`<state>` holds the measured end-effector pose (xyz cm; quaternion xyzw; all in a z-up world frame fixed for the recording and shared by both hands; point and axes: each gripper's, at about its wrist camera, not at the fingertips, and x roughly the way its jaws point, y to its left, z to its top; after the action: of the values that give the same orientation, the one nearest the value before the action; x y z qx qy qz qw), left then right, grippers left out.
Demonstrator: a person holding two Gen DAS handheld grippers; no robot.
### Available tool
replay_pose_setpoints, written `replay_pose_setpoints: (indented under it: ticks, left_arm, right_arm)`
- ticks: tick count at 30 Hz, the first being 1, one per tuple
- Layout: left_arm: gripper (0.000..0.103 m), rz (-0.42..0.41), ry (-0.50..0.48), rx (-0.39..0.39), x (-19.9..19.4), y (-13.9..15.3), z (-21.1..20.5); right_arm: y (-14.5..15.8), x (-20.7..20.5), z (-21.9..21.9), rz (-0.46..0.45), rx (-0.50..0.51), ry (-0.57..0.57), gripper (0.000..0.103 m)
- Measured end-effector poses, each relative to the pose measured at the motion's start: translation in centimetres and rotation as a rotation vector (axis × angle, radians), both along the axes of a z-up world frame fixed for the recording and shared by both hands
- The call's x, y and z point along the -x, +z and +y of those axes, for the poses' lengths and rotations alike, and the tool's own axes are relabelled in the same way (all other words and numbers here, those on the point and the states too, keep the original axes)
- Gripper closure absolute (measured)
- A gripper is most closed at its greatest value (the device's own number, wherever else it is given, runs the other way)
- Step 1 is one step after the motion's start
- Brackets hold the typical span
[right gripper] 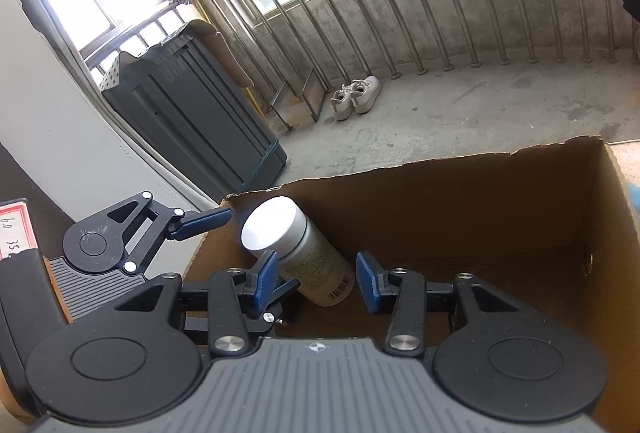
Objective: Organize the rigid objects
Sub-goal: 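Open the right gripper and withdraw it from the white jar, then move the right gripper to the gold-lidded round jar and close on it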
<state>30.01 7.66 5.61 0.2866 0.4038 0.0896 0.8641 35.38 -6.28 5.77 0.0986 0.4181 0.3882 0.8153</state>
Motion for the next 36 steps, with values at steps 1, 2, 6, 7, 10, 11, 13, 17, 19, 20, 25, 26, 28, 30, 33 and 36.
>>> replay_pose_setpoints:
  ticks: [1,2,6,7,10,11,13,17,19,20,25,26,28,30,33,36]
  left_arm:
    - [0.031,-0.001,0.000,0.009,0.6,0.5,-0.1]
    - [0.031,-0.011,-0.001,0.019,1.4,1.1,-0.2]
    - [0.030,-0.108,-0.069,0.065,6.4,3.8,-0.6]
    - [0.030,-0.127,-0.089,0.088,8.0,4.5,-0.9]
    - [0.024,-0.167,-0.150,0.247,13.4,6.0,-2.8]
    - [0.019,-0.181,-0.180,0.319,15.5,5.9,-3.5]
    - [0.016,-0.176,-0.202,0.405,18.5,5.3,-5.5]
    - [0.016,-0.184,-0.242,0.539,21.3,0.8,-7.1]
    - [0.017,-0.177,-0.227,0.573,21.5,-1.3,-7.9]
    - [0.020,-0.169,-0.218,0.589,21.4,-2.1,-8.0]
    - [0.029,-0.133,-0.199,0.622,20.7,-4.6,-8.1]
    - [0.033,-0.123,-0.203,0.609,20.5,-5.1,-8.1]
    - [0.042,-0.116,-0.210,0.612,20.2,-5.5,-8.0]
    - [0.046,-0.117,-0.204,0.627,20.0,-5.7,-7.8]
    - [0.046,-0.121,-0.208,0.632,20.4,-5.6,-7.5]
    - [0.046,-0.123,-0.210,0.632,21.2,-5.7,-7.3]
  right_arm:
    - [0.2,0.2,-0.3,-0.006,0.002,-0.002,0.057]
    - [0.6,0.4,-0.7,-0.015,0.004,-0.003,0.057]
    - [2.4,2.1,-2.9,-0.052,-0.007,0.001,0.057]
    - [3.0,2.7,-3.7,-0.064,-0.011,0.002,0.057]
    - [5.0,5.3,-6.1,-0.114,-0.030,0.009,0.057]
    - [5.5,6.3,-7.1,-0.127,-0.033,0.008,0.056]
    - [6.4,8.6,-9.2,-0.146,-0.040,0.001,0.056]
    - [6.3,13.2,-12.3,-0.167,-0.044,-0.019,0.055]
    - [5.4,15.2,-13.2,-0.150,-0.044,-0.034,0.055]
    - [4.8,16.1,-13.4,-0.140,-0.039,-0.043,0.055]
    - [2.2,20.6,-12.8,-0.146,0.019,-0.058,0.055]
    - [1.7,21.4,-12.7,-0.143,0.019,-0.054,0.055]
    - [0.8,22.7,-12.4,-0.130,0.021,-0.044,0.055]
    - [0.1,23.4,-11.8,-0.122,0.041,-0.025,0.055]
    - [-1.0,24.1,-10.7,-0.109,0.072,0.003,0.055]
    - [-1.7,24.4,-9.6,-0.080,0.086,0.033,0.055]
